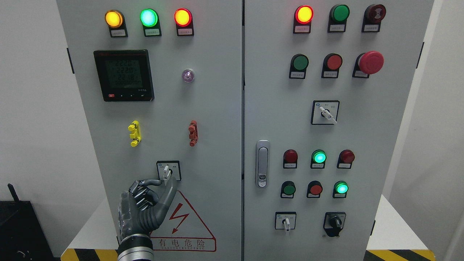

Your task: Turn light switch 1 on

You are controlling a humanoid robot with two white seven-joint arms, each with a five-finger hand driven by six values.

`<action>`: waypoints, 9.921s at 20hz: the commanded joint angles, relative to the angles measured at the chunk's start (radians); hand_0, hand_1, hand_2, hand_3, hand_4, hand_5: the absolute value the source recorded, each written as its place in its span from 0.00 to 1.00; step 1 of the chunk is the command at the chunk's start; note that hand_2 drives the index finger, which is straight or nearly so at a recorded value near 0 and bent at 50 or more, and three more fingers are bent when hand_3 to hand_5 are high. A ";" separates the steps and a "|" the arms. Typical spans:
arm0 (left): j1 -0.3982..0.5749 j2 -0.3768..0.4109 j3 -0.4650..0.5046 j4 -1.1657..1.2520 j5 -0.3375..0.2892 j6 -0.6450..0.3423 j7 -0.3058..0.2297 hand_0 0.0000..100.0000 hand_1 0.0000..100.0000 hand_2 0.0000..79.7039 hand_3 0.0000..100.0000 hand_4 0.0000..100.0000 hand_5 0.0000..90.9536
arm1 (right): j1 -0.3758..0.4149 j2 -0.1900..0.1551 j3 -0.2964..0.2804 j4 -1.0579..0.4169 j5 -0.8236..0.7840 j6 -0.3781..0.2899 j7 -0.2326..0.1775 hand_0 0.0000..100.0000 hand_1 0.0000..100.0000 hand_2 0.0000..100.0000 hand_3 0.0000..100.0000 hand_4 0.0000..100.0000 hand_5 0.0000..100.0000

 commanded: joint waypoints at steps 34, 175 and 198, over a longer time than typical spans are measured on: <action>-0.038 -0.008 0.005 0.009 0.003 0.065 -0.003 0.10 0.67 0.73 0.96 0.94 0.98 | 0.000 0.000 0.000 0.000 -0.025 0.000 0.000 0.00 0.00 0.00 0.00 0.00 0.00; -0.060 -0.010 -0.004 0.032 -0.015 0.094 -0.011 0.78 0.56 0.80 1.00 0.98 0.98 | 0.000 0.000 0.000 0.000 -0.025 0.000 0.000 0.00 0.00 0.00 0.00 0.00 0.00; -0.060 -0.010 -0.006 0.037 -0.006 0.094 -0.011 0.84 0.50 0.81 1.00 0.98 0.98 | 0.000 0.000 0.000 0.000 -0.025 0.000 0.000 0.00 0.00 0.00 0.00 0.00 0.00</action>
